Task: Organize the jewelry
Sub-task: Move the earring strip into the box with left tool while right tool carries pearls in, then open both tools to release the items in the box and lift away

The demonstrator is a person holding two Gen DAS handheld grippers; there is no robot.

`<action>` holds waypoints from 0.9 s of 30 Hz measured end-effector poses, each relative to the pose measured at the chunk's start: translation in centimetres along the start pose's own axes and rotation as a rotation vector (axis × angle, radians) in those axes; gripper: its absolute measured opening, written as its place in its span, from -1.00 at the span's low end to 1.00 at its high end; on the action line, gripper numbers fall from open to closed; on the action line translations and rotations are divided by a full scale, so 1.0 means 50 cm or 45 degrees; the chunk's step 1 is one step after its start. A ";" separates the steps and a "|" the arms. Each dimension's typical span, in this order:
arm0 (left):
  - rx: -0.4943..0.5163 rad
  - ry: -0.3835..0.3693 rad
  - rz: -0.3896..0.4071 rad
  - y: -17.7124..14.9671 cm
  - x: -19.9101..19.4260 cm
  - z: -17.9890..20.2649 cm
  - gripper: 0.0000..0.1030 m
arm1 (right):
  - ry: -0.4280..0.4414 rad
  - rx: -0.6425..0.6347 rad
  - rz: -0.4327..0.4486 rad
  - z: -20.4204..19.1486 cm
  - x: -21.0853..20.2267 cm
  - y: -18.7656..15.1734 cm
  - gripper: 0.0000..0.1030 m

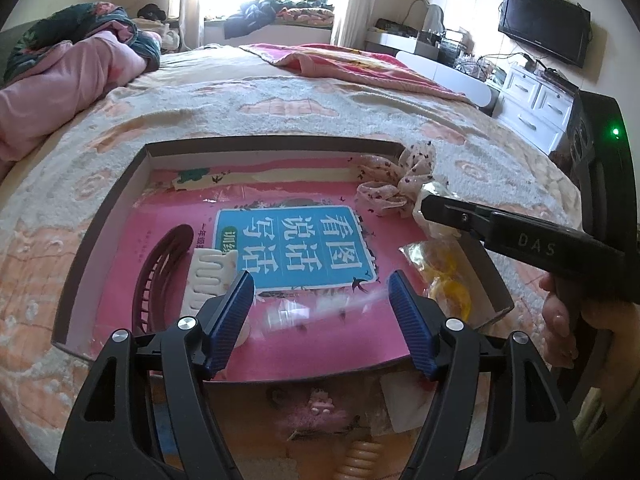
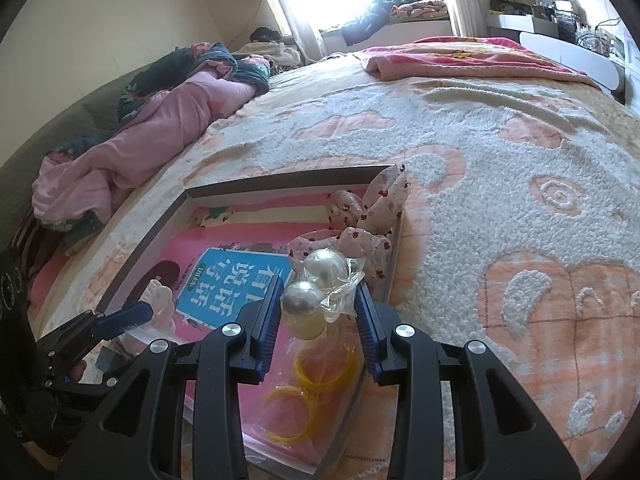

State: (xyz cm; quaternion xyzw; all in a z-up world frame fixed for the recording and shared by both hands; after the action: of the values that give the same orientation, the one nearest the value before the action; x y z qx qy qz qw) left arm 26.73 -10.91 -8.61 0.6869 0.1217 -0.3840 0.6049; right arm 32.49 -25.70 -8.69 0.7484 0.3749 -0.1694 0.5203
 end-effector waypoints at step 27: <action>-0.116 0.004 0.013 -0.035 -0.046 -0.034 0.35 | -0.021 -0.047 0.042 -0.013 -0.028 -0.018 0.03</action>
State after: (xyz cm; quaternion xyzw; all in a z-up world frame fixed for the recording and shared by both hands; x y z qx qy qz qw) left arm 24.72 -8.27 -8.40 0.6599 0.1365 -0.3737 0.6374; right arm 30.82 -25.51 -8.12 0.7434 0.3612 -0.1601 0.5397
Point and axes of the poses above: each gripper's, at about its wrist camera, not at the fingertips, and x roughly the way its jaws point, z to its right, y to its top, the point moved 5 cm from there along x, roughly the way its jaws point, and after that the axes turned 9 degrees about x, right-handed, at the moved point
